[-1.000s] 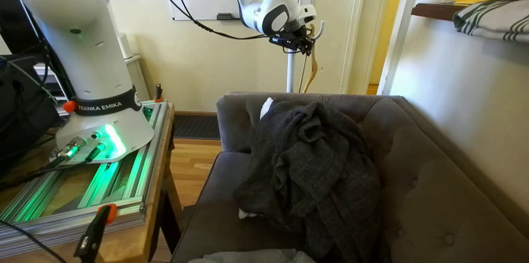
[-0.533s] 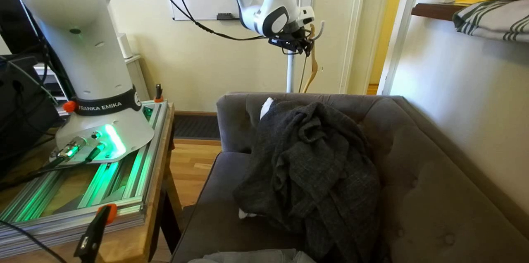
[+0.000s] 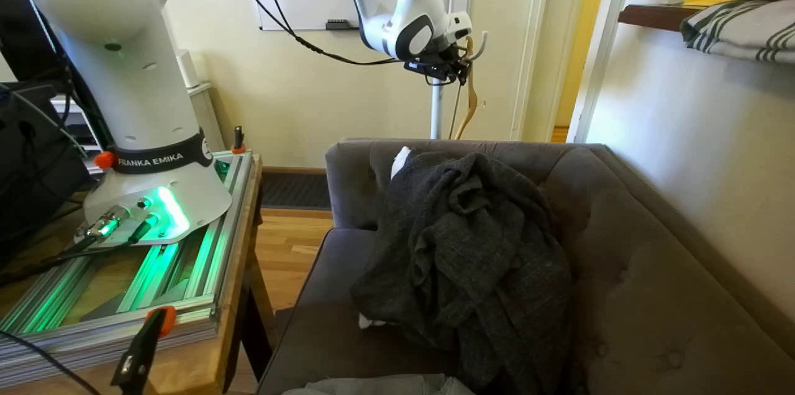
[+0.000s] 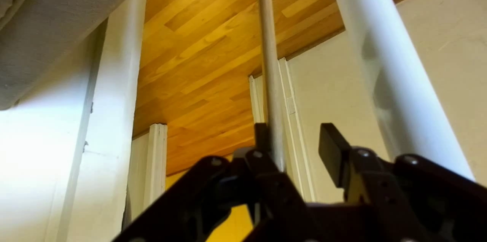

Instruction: Hang the clothing hanger higher on the coat rack

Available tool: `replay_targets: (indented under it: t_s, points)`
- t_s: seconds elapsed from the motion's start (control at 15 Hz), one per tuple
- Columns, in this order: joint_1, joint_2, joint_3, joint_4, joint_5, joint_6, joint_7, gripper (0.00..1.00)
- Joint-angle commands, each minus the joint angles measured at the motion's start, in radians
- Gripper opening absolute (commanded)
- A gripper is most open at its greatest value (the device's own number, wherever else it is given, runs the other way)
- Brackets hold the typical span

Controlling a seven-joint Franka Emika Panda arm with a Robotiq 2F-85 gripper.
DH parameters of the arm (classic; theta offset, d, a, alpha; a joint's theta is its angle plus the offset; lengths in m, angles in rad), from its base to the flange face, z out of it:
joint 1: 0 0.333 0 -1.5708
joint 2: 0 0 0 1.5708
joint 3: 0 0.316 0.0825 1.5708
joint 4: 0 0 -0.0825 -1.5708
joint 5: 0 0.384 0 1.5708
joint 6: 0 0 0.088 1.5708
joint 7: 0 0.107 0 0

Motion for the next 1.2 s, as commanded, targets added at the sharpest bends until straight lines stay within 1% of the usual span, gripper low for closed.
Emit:
replay_targets:
  t_s: [0.0,0.07,0.13,0.27,0.33,0.4,0.6,0.8,1.13]
  points:
    - [-0.005,0.037,0.001,0.032,-0.046,0.036,0.022,0.4]
    - [-0.004,0.037,0.0,0.031,-0.049,0.035,0.022,0.39]
    - [-0.002,0.035,-0.003,0.029,-0.049,0.031,0.023,0.18]
    - [0.001,0.025,-0.005,0.023,-0.047,0.016,0.026,0.09]
    - [0.005,0.019,-0.009,0.019,-0.044,0.011,0.027,0.02]
    - [0.007,0.011,-0.012,0.014,-0.042,0.002,0.028,0.0]
    - [0.014,-0.008,-0.018,0.002,-0.036,-0.03,0.033,0.03]
    - [0.018,-0.026,-0.016,-0.01,-0.034,-0.051,0.034,0.03]
    - [0.039,-0.06,-0.036,-0.037,-0.028,-0.02,0.036,0.03]
